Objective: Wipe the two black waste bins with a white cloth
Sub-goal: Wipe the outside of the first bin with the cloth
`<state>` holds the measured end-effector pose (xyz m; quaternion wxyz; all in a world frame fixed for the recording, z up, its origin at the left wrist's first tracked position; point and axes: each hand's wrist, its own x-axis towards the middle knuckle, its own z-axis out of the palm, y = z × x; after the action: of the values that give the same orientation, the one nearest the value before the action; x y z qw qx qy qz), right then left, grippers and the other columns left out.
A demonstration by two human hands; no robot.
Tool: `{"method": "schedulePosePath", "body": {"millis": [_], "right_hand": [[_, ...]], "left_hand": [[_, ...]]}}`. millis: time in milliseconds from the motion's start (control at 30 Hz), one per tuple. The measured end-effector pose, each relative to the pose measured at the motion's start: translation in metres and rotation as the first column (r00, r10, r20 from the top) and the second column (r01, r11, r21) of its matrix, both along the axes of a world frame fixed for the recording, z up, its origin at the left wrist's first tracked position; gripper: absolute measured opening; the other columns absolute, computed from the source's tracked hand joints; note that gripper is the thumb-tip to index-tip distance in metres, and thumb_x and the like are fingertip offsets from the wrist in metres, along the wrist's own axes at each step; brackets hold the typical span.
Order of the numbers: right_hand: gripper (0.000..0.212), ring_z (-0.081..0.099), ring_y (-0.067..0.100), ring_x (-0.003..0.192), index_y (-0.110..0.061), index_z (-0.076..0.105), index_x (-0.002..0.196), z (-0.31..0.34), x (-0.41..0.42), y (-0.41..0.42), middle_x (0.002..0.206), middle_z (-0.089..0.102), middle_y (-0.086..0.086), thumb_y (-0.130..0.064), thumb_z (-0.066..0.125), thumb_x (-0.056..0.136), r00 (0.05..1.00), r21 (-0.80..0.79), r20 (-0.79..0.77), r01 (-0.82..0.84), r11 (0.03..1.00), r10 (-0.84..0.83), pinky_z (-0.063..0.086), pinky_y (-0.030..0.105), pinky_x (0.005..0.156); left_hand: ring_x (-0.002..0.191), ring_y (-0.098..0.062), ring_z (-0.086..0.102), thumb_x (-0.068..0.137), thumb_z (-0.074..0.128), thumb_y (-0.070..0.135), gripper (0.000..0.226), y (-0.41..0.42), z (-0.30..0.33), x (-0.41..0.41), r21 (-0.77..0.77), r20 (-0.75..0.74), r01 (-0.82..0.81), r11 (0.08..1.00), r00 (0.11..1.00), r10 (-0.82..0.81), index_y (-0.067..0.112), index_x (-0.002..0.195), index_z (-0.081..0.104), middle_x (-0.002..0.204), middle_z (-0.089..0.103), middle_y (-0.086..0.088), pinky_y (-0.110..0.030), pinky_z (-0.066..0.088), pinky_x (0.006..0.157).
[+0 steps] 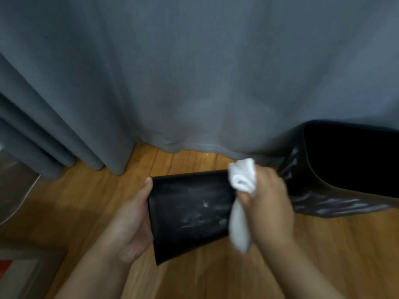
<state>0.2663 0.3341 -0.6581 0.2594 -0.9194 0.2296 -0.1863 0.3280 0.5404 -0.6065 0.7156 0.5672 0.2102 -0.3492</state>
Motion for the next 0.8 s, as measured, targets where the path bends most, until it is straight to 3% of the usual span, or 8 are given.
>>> {"method": "schedulePosePath", "body": {"millis": [167, 333, 433, 500, 567, 667, 733, 800], "right_hand": [[0.054, 0.051, 0.036, 0.093, -0.015, 0.056, 0.123, -0.004, -0.001, -0.014, 0.108, 0.055, 0.013, -0.016, 0.07, 0.071, 0.973, 0.0, -0.103, 0.21, 0.978, -0.209, 0.039, 0.039, 0.075], [0.056, 0.054, 0.025, 0.092, -0.022, 0.052, 0.117, 0.01, -0.004, 0.062, 0.107, 0.055, 0.004, -0.02, 0.074, 0.065, 0.995, 0.096, 0.039, -0.095, 0.991, 0.092, 0.049, 0.04, 0.073], [0.049, 0.056, 0.014, 0.08, -0.029, 0.049, 0.11, 0.021, -0.006, 0.108, 0.098, 0.056, -0.008, -0.035, 0.048, 0.062, 0.968, 0.033, 0.087, -0.24, 0.97, 0.236, 0.053, 0.03, 0.061], [0.047, 0.057, 0.012, 0.078, -0.029, 0.05, 0.108, 0.019, -0.004, 0.113, 0.096, 0.058, -0.01, -0.037, 0.042, 0.062, 0.957, 0.014, 0.099, -0.274, 0.962, 0.271, 0.053, 0.028, 0.061], [0.048, 0.057, 0.012, 0.08, -0.028, 0.052, 0.11, 0.017, 0.0, 0.107, 0.098, 0.057, -0.009, -0.039, 0.041, 0.065, 0.959, 0.001, 0.115, -0.261, 0.965, 0.259, 0.052, 0.027, 0.064], [0.047, 0.054, 0.011, 0.082, -0.026, 0.058, 0.11, 0.015, 0.008, 0.099, 0.101, 0.053, -0.009, -0.04, 0.041, 0.068, 0.974, 0.053, 0.134, -0.193, 0.98, 0.184, 0.05, 0.026, 0.066], [0.044, 0.054, 0.009, 0.082, -0.027, 0.057, 0.11, 0.013, 0.009, 0.097, 0.101, 0.051, -0.01, -0.041, 0.042, 0.071, 0.98, 0.086, 0.137, -0.154, 0.984, 0.141, 0.049, 0.024, 0.065], [0.045, 0.054, 0.008, 0.082, -0.027, 0.055, 0.111, 0.011, 0.007, 0.096, 0.101, 0.051, -0.01, -0.04, 0.041, 0.071, 0.981, 0.055, 0.134, -0.148, 0.987, 0.139, 0.05, 0.023, 0.065]], "left_hand": [[0.103, -0.028, 0.071, 0.099, 0.038, 0.05, 0.053, -0.002, 0.0, 0.002, 0.018, 0.007, -0.028, 0.999, 1.0, 0.028, 0.01, 0.123, 0.063, 0.112, 0.074, -0.012, -0.045, 0.05, 0.087], [0.089, -0.028, 0.075, 0.1, 0.037, 0.049, 0.056, -0.01, 0.004, 0.005, 0.01, -0.013, -0.026, 1.0, 1.0, 0.026, 0.005, 0.121, 0.064, 0.108, 0.075, -0.017, -0.042, 0.05, 0.081], [0.064, -0.026, 0.07, 0.101, 0.036, 0.048, 0.062, -0.011, -0.001, 0.007, 0.017, -0.002, -0.039, 0.999, 0.999, 0.039, -0.003, 0.132, 0.054, 0.099, 0.07, -0.013, -0.034, 0.056, 0.064], [0.05, -0.015, 0.065, 0.102, 0.032, 0.047, 0.059, -0.01, -0.005, 0.006, -0.011, 0.038, -0.036, 0.999, 0.999, 0.036, 0.003, 0.138, 0.048, 0.073, 0.072, -0.004, -0.022, 0.055, 0.047], [0.053, -0.01, 0.07, 0.102, 0.031, 0.046, 0.059, -0.006, -0.009, 0.005, -0.064, 0.034, -0.058, 0.996, 0.998, 0.06, -0.002, 0.132, 0.052, 0.061, 0.071, -0.016, -0.019, 0.056, 0.05], [0.1, -0.026, 0.073, 0.097, 0.041, 0.037, 0.054, -0.005, -0.015, 0.001, -0.163, -0.004, -0.069, 0.984, 0.998, 0.069, -0.004, 0.127, 0.058, 0.11, 0.072, -0.024, -0.036, 0.056, 0.085], [0.091, -0.021, 0.075, 0.096, 0.042, 0.033, 0.044, -0.005, -0.025, -0.006, -0.216, 0.025, -0.079, 0.973, 0.996, 0.087, 0.0, 0.109, 0.069, 0.103, 0.075, -0.018, -0.03, 0.06, 0.075], [0.061, -0.007, 0.073, 0.087, 0.057, 0.046, 0.045, -0.013, -0.034, -0.009, -0.141, 0.145, -0.135, 0.981, 0.977, 0.155, 0.009, 0.069, 0.077, 0.069, 0.076, -0.005, -0.016, 0.055, 0.059]]}}
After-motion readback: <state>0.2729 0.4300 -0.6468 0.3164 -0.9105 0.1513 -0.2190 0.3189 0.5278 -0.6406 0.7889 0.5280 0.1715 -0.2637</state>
